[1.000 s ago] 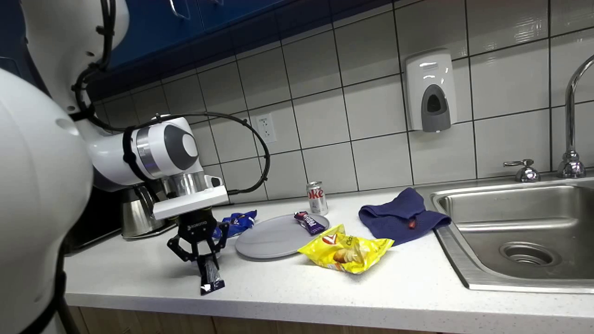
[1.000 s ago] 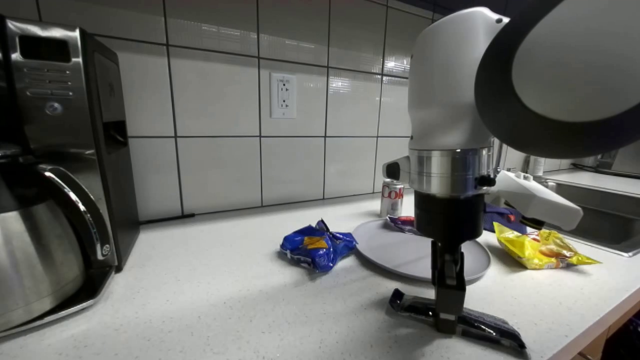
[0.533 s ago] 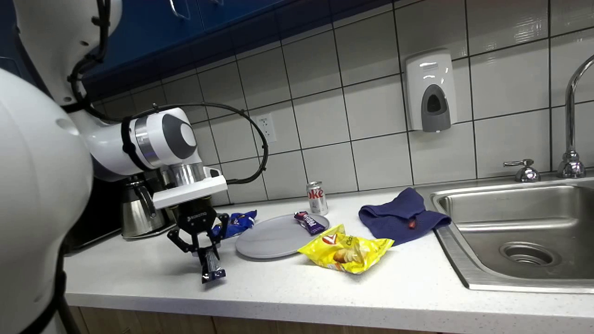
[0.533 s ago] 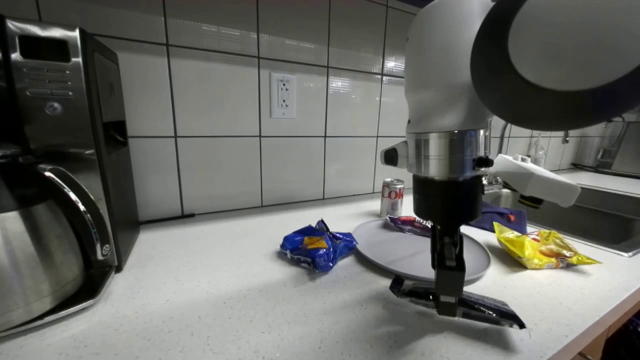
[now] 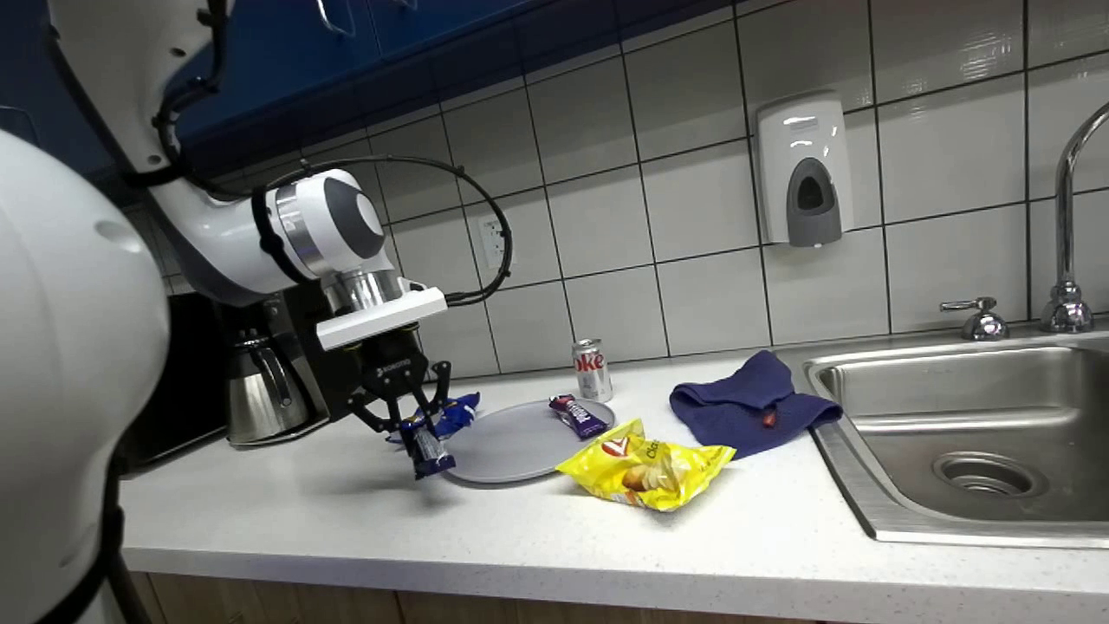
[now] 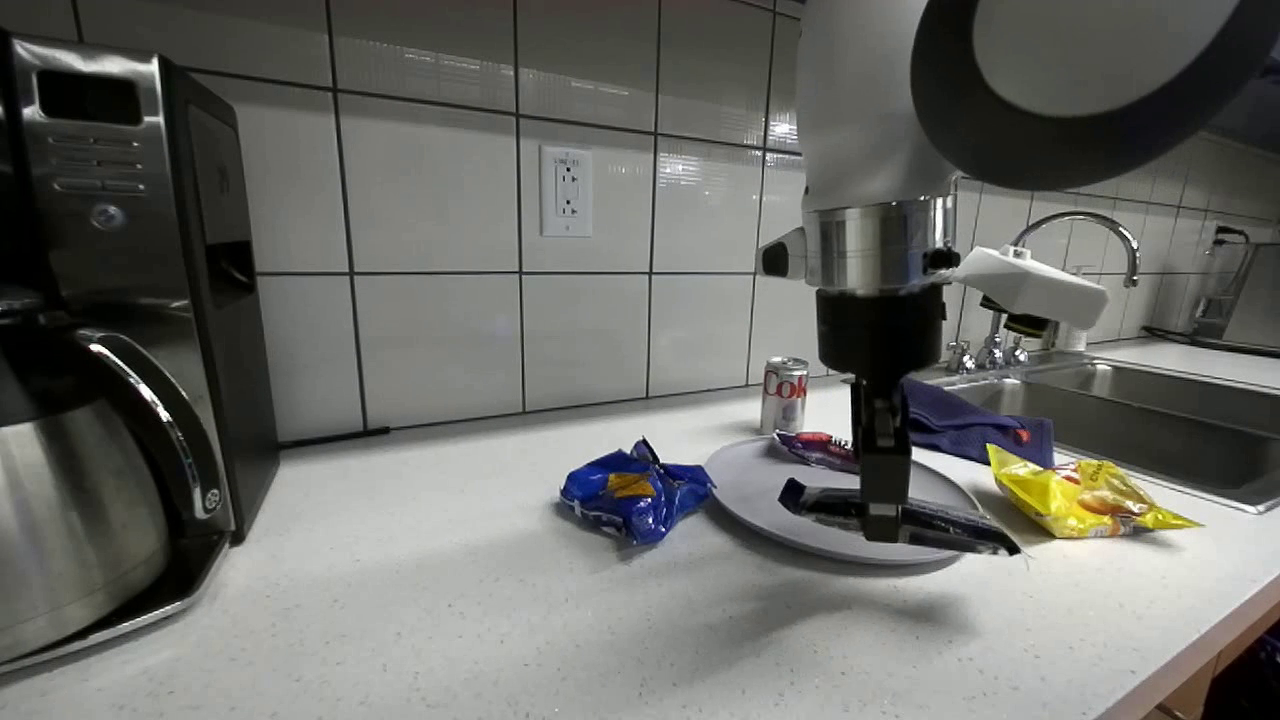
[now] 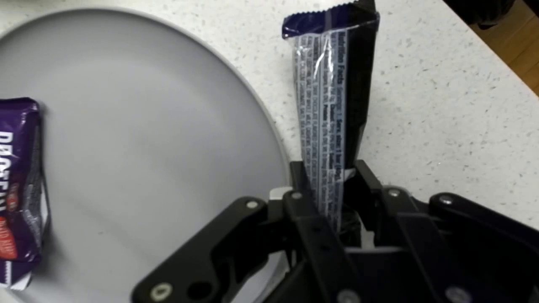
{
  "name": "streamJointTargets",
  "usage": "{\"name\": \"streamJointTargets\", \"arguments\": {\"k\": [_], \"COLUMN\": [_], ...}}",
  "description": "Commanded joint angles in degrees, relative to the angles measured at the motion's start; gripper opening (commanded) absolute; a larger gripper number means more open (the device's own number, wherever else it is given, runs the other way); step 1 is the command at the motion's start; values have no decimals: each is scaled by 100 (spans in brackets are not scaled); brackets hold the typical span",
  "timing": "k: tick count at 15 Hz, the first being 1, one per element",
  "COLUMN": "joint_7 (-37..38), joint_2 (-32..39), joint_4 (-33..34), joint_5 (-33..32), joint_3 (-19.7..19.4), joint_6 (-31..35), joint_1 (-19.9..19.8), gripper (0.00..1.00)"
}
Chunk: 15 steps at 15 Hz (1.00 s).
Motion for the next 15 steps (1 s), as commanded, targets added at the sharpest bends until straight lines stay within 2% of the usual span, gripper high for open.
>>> {"name": "streamJointTargets", "arguments": {"k": [1, 7, 15], "joint_7": [-104, -84, 62], "joint_2": [110, 566, 1194], "joint_4": [343, 797, 1311], "joint_5": [-221, -467, -586], "joint_3": [-115, -331, -374], "joint_6": [-164, 3, 54], "joint_1": [-226, -447, -458], "gripper": [8, 8, 8]}}
